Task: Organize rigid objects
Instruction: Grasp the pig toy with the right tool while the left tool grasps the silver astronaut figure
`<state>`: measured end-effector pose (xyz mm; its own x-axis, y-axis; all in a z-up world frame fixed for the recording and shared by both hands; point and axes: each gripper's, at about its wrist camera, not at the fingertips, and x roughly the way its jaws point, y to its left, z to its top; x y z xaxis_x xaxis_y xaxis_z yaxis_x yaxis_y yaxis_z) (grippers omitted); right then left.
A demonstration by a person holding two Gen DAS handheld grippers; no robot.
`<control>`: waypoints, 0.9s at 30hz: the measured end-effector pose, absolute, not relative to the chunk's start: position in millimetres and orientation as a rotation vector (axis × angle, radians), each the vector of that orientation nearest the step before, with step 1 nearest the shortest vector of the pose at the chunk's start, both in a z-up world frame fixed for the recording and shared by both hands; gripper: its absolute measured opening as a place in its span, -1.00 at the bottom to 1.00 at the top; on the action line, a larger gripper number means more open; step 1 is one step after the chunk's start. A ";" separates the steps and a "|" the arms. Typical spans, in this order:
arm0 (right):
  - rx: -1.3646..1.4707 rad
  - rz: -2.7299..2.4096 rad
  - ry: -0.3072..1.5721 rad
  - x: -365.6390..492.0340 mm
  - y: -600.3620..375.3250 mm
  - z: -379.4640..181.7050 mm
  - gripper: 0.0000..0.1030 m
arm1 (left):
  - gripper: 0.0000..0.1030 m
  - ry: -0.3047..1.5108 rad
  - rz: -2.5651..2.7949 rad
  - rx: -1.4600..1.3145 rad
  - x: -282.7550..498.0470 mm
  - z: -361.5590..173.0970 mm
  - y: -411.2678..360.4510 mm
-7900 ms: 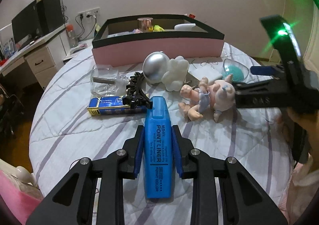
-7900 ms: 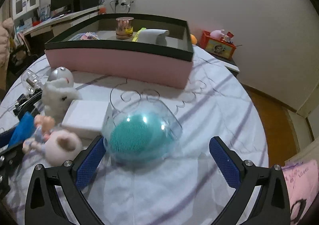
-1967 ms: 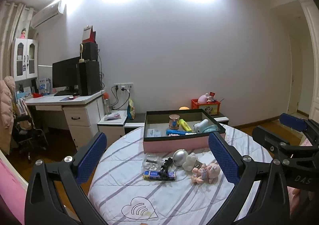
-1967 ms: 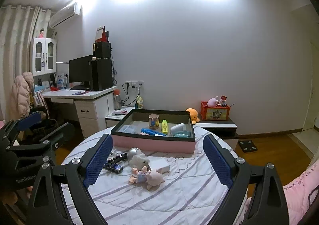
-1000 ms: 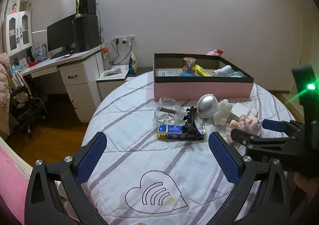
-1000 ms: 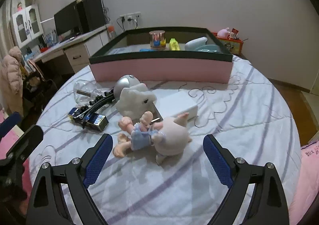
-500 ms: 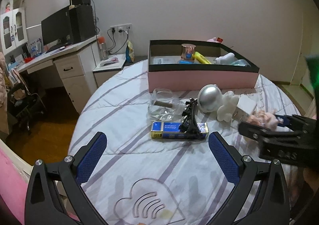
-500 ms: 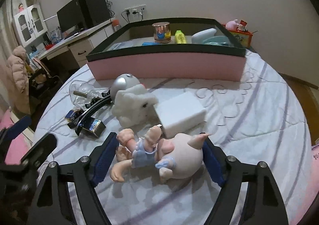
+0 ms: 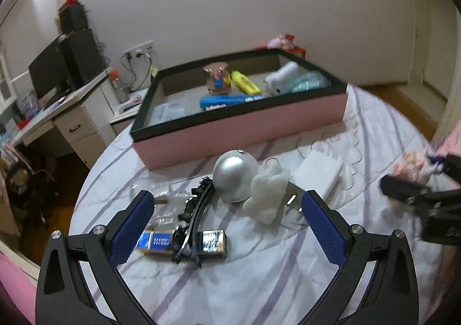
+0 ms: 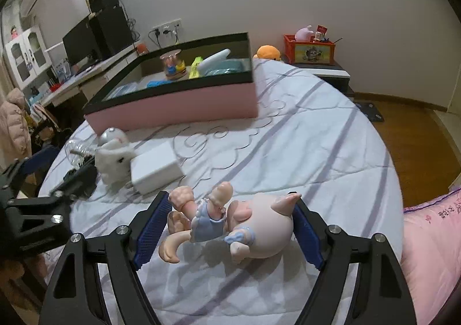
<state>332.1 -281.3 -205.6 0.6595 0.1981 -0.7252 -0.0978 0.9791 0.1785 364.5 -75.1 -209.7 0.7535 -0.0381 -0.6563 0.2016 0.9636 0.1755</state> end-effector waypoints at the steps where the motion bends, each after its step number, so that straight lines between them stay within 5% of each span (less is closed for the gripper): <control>1: 0.133 0.177 0.835 334.3 -281.7 -205.9 0.58 | 1.00 0.719 -0.128 0.254 368.9 -212.1 -76.2; 15: 0.185 0.214 0.832 355.3 -294.6 -213.3 0.58 | 0.99 0.787 -0.162 0.291 417.5 -227.3 -87.0; 22: 0.178 0.213 0.835 358.5 -293.2 -214.6 0.58 | 0.33 0.831 -0.230 0.266 424.6 -235.2 -92.9; 24: 0.176 0.212 0.838 358.9 -292.8 -214.4 0.58 | 0.48 0.838 -0.211 0.258 427.4 -234.4 -92.4; 27: 0.178 0.214 0.839 359.1 -293.2 -214.9 0.58 | 0.94 0.817 -0.156 0.254 430.7 -229.9 -88.9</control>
